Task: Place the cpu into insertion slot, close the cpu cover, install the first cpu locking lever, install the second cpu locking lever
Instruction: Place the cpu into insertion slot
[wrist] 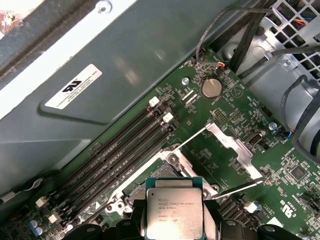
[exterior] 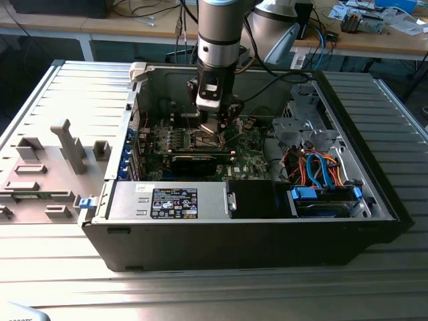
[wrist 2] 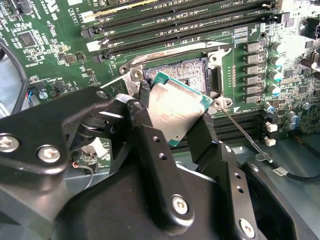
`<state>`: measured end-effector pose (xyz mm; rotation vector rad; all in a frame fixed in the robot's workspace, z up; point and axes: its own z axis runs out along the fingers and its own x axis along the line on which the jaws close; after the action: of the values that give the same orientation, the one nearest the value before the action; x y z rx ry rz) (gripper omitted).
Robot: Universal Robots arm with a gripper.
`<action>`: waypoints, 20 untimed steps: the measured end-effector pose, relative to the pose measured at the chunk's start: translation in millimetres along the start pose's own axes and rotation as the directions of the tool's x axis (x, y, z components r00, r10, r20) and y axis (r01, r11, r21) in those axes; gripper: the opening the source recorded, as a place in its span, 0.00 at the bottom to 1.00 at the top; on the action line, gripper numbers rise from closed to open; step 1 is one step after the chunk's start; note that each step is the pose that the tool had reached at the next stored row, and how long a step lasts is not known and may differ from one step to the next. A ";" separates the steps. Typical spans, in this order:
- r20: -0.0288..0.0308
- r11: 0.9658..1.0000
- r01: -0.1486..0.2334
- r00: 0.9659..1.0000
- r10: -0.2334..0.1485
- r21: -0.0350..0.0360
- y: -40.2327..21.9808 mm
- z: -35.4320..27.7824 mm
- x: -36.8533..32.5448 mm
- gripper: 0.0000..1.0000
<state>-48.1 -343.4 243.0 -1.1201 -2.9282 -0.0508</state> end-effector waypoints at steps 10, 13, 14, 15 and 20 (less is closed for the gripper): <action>0.001 0.999 -0.035 0.999 0.035 -0.001 0.0 0.0 0.0 0.54; 0.001 0.999 -0.047 0.999 0.047 -0.001 0.0 0.0 0.0 0.54; 0.001 0.999 -0.050 0.999 0.050 -0.001 0.0 0.0 0.0 0.54; 0.001 0.999 -0.053 0.999 0.053 -0.001 0.0 0.0 0.0 0.54; 0.002 0.998 -0.069 0.998 0.069 -0.001 0.0 0.1 0.0 0.54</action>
<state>-48.1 -343.4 242.9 -1.2207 -2.8889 -0.0510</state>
